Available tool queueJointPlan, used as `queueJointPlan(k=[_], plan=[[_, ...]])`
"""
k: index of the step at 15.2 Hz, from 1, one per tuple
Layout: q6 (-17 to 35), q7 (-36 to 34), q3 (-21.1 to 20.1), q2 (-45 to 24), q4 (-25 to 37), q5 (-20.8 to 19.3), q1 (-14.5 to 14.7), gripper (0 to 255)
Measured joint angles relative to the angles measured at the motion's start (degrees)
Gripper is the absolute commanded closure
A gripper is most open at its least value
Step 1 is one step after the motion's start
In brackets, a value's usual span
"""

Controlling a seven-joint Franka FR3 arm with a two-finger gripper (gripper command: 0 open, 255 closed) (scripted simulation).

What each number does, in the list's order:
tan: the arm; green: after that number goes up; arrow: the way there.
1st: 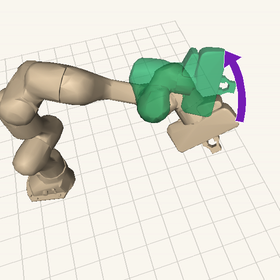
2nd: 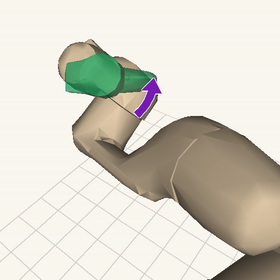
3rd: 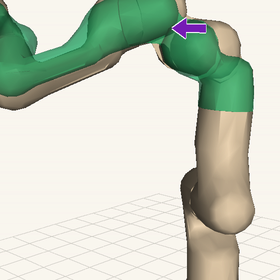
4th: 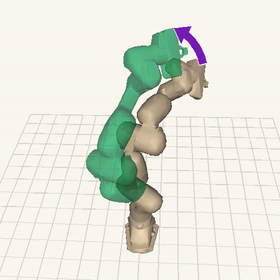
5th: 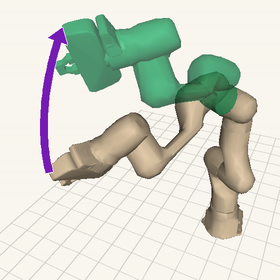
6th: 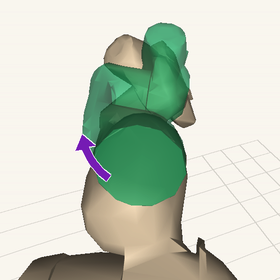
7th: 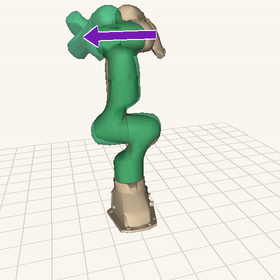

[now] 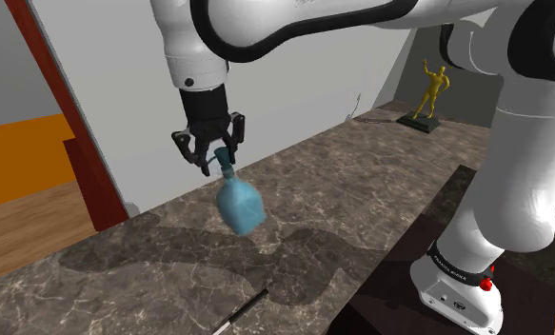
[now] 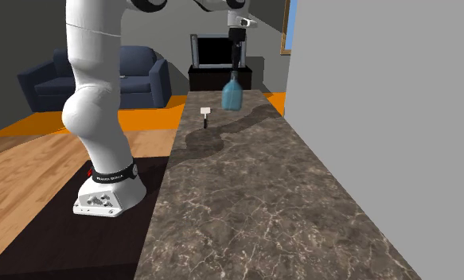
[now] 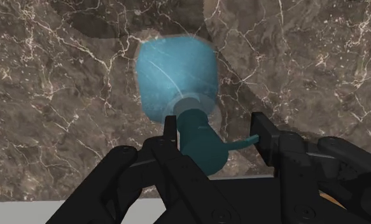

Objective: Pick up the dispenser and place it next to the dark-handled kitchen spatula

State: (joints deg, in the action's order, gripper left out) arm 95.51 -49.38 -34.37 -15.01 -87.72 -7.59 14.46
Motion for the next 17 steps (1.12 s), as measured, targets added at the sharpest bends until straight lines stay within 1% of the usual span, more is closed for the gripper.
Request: queueJointPlan(k=[1, 5, 7, 9, 17], plan=[[-0.4, -1.2, -0.1, -2.1, 2.2, -1.1, 1.2, 255], [-3.1, -5.6, 0.3, -12.6, 14.1, -6.2, 7.8, 255], [-3.1, -6.4, 0.7, -15.5, 16.7, -7.4, 9.4, 255], [-2.0, -6.8, 0.9, -16.4, 16.4, -7.8, 9.8, 255], [3.8, -7.2, 1.1, -16.7, 10.6, -8.2, 8.9, 255]])
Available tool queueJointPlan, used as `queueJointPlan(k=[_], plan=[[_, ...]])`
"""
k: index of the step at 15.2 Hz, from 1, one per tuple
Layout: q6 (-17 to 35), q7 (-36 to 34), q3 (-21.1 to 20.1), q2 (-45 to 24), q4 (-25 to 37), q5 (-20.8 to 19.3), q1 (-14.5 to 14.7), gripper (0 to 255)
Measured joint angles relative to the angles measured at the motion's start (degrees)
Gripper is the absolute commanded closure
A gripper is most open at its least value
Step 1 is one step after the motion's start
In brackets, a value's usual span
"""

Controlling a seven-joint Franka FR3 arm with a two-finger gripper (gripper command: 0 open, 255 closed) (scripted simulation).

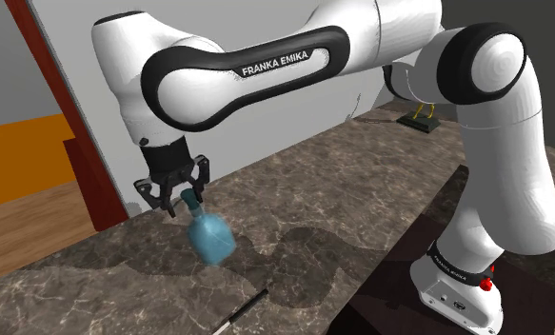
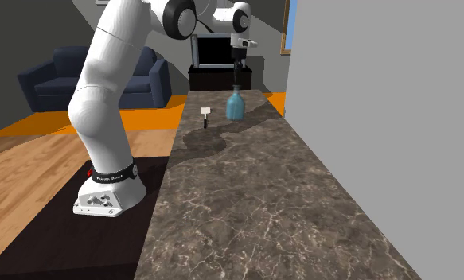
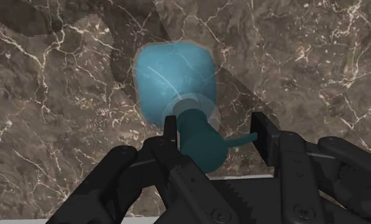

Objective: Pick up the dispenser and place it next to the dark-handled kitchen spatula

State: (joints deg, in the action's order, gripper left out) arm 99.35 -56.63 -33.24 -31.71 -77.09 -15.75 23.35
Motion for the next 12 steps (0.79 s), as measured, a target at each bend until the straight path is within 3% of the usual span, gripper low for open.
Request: queueJointPlan(k=[9, 10, 12], plan=[[2.0, -0.2, 0.1, -0.2, -1.9, -0.2, -0.2, 255], [2.0, -0.2, 0.1, -0.2, -1.9, -0.2, -0.2, 0], [2.0, -0.2, 0.1, -0.2, -1.9, -0.2, -0.2, 0]])
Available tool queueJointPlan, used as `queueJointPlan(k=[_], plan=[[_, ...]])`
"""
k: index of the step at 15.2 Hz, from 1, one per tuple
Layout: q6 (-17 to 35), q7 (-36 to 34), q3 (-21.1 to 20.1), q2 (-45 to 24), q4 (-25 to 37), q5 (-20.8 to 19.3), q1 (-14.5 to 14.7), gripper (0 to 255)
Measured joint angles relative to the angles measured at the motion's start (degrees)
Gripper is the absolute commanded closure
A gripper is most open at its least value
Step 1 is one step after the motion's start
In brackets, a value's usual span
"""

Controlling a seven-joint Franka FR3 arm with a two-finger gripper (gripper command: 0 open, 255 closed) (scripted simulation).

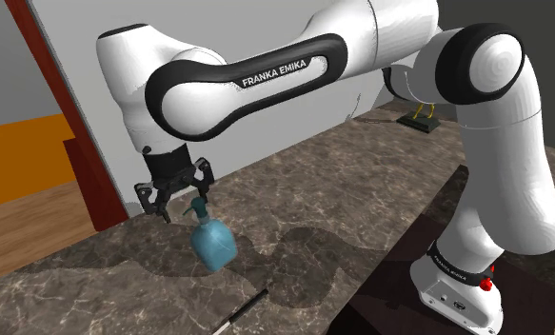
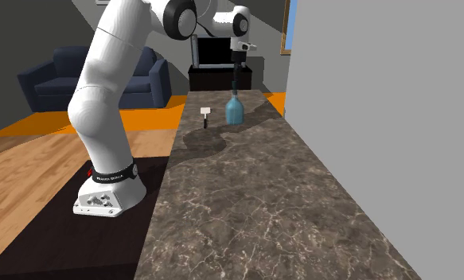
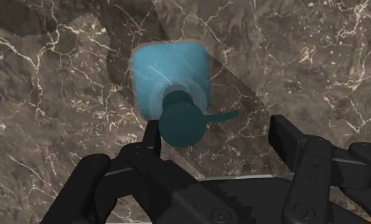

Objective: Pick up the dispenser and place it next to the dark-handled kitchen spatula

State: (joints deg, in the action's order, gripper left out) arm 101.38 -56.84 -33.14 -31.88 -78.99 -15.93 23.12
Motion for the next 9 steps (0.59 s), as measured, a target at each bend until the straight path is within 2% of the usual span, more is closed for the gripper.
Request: queueJointPlan(k=[4, 9], plan=[[0.0, 0.0, 0.0, 0.0, 0.0, 0.0, 0.0, 0], [-6.5, 0.5, -0.2, 0.1, 6.7, 0.3, 1.1, 0]])
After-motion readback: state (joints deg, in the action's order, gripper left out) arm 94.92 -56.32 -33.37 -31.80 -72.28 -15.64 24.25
